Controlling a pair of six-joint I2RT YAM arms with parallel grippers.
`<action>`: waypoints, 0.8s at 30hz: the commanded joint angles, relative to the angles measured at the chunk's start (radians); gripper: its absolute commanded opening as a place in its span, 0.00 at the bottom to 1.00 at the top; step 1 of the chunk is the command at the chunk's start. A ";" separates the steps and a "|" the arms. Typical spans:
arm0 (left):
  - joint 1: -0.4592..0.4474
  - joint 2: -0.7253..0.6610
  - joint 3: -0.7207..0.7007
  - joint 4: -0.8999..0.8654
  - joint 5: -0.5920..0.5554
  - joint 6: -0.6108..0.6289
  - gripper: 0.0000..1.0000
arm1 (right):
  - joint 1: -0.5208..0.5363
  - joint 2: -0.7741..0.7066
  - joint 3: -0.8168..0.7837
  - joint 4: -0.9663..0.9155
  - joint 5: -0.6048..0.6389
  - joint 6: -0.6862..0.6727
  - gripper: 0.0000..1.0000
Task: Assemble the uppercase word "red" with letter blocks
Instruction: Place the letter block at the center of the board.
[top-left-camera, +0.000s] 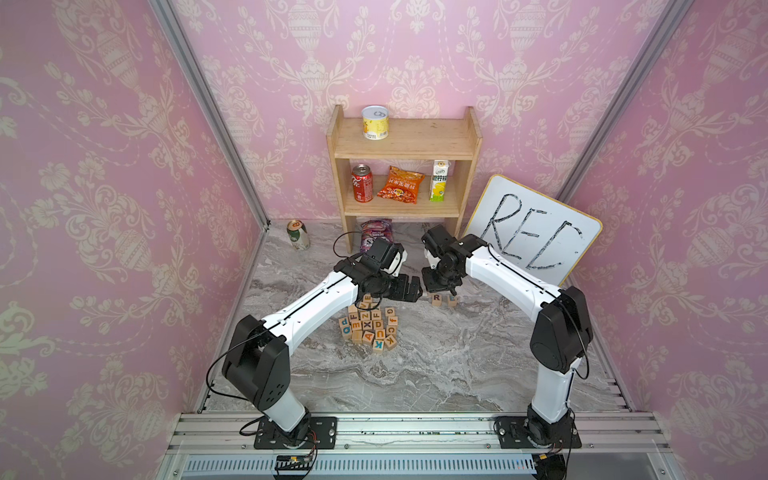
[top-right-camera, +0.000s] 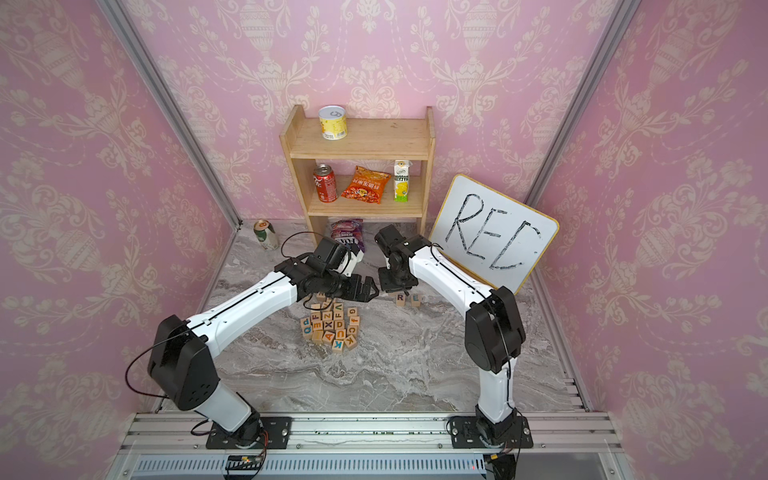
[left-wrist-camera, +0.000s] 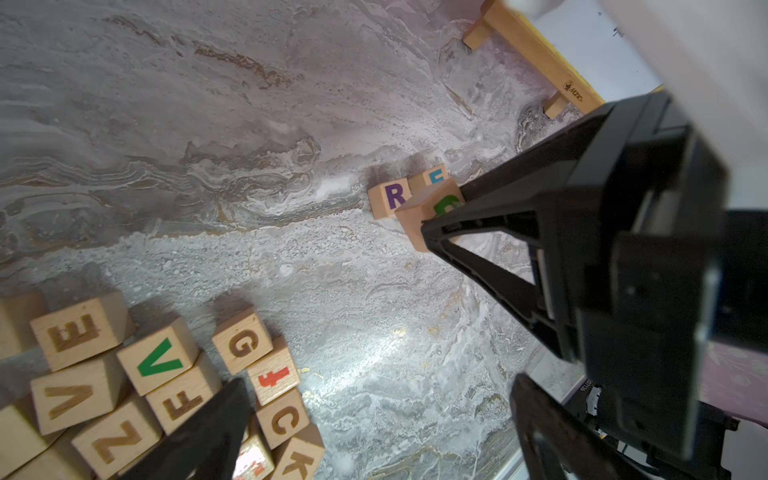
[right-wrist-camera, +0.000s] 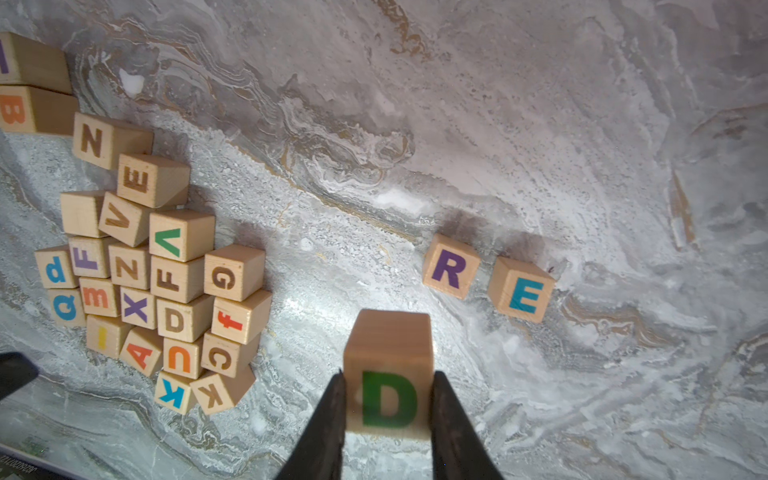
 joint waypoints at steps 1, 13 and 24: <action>-0.022 0.036 0.039 0.026 0.034 0.030 0.99 | -0.021 -0.062 -0.050 0.016 0.040 0.009 0.08; -0.099 0.126 0.105 0.077 0.043 0.034 0.99 | -0.142 -0.168 -0.244 0.099 0.054 0.009 0.08; -0.152 0.194 0.150 0.101 0.042 0.055 0.99 | -0.238 -0.183 -0.322 0.151 0.026 -0.011 0.08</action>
